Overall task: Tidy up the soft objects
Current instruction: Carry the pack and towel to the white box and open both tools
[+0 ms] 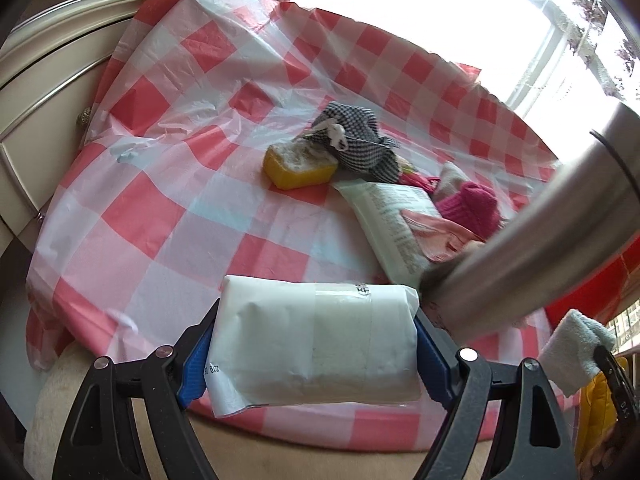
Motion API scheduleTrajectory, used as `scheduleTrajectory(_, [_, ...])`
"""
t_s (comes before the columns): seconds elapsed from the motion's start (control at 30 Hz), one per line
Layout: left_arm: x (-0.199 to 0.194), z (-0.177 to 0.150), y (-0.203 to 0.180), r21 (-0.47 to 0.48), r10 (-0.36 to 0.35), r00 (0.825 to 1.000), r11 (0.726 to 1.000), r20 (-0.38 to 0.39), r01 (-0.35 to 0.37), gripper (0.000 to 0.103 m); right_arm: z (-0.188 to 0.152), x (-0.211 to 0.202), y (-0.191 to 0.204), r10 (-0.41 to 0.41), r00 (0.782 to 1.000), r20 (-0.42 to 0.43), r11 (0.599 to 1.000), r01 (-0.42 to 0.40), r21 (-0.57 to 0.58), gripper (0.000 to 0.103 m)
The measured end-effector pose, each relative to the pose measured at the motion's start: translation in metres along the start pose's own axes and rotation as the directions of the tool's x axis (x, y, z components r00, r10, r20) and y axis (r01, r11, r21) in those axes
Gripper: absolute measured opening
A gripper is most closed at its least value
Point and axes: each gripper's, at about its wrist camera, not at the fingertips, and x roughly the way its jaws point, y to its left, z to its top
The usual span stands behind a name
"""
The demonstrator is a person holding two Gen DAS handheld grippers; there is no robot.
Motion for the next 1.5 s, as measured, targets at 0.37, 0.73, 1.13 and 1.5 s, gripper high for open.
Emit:
scheduleTrajectory(0.37, [-0.034, -0.035, -0.058, 0.120, -0.098, 0.995, 0.988, -0.018, 0.100, 0.084, -0.034, -0.052, -0.025, -0.057, 0.998, -0.005, 0.996, 0.058, 0.067, 0.016])
scheduleTrajectory(0.73, [-0.057, -0.086, -0.153, 0.311, -0.217, 0.972, 0.921, -0.094, 0.236, 0.084, -0.074, -0.099, -0.071, -0.167, 0.985, -0.034, 0.976, 0.170, 0.139, 0.016])
scheduleTrajectory(1.13, [-0.076, -0.165, -0.259, 0.550, -0.333, 0.907, 0.721, -0.258, 0.421, 0.085, -0.116, -0.134, -0.132, -0.316, 0.942, -0.109, 0.914, 0.333, 0.233, 0.016])
scheduleTrajectory(1.5, [-0.083, -0.196, -0.291, 0.625, -0.377, 0.851, 0.578, -0.366, 0.525, 0.090, -0.120, -0.144, -0.148, -0.361, 0.922, -0.137, 0.881, 0.385, 0.273, 0.032])
